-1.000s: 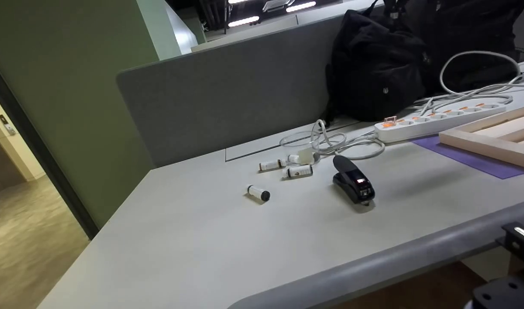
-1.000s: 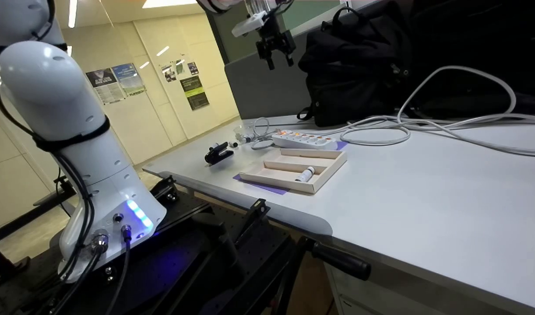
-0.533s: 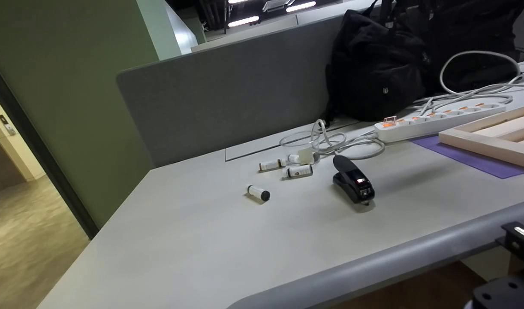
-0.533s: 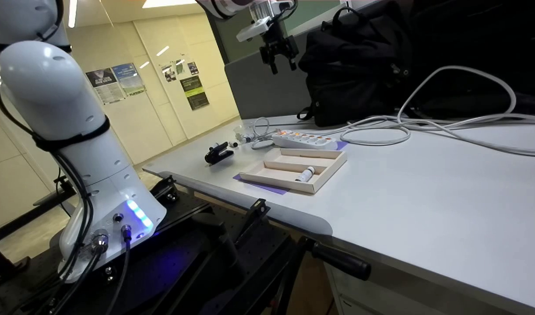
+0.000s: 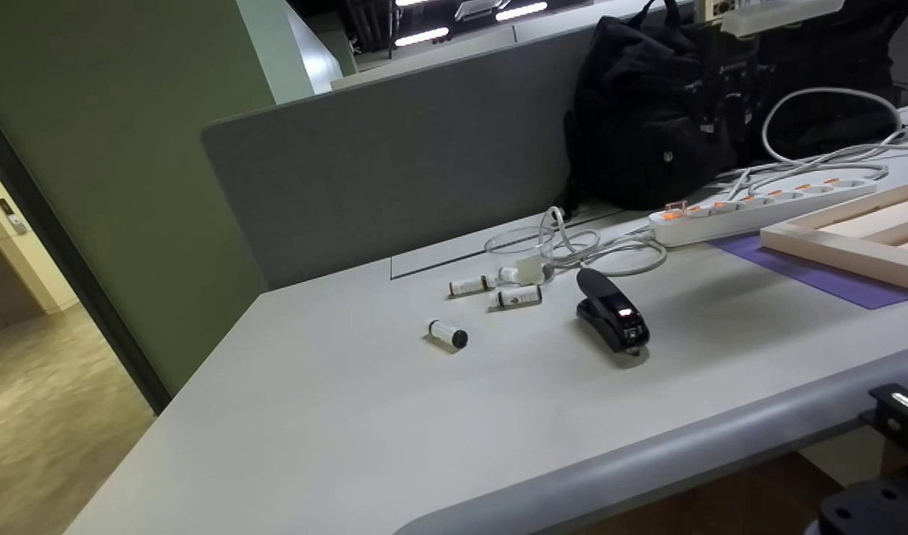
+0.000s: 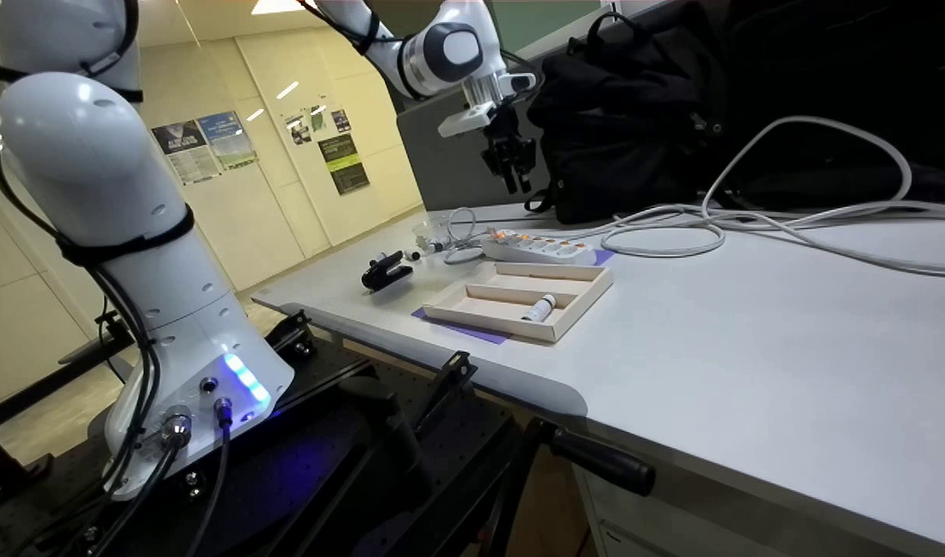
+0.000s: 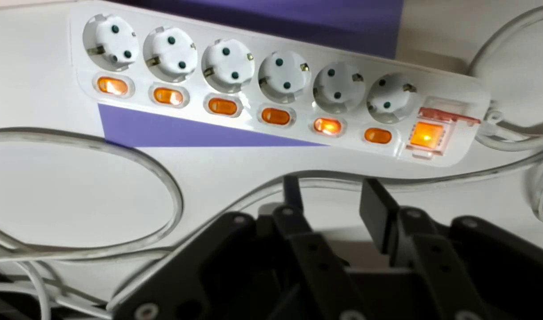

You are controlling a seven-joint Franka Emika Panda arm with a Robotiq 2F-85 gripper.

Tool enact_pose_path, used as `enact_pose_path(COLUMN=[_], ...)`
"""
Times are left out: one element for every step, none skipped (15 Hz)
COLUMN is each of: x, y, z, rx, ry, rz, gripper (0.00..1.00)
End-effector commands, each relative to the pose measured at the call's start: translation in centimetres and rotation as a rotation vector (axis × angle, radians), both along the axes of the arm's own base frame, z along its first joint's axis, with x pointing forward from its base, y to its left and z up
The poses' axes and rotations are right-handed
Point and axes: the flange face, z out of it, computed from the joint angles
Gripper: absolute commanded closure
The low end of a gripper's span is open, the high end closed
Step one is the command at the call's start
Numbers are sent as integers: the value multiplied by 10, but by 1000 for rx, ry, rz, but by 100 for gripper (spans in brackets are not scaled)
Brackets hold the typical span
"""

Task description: Switch off the third switch from the left as well as the main switch

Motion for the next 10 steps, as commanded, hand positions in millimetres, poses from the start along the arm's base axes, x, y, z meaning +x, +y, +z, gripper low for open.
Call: enact_pose_path(x=[3,3,3,3,3,3,4,4,5,6], y=[1,1,1,2,2,2,3,3,2,2], z=[-26,-34,-43,-48,-53,-56,-59,-61,-63,-65], rx=[-27,-32,-36,-35,-36,-35,-37,-40,-43,-44], ry=[7,15,24,33,36,37,38,36,34,32], rz=[-60,-66,-77,-85,-92,-97,-102,-104,-109,-112], gripper=[90,96,100,100,100,100,100,100,100,100])
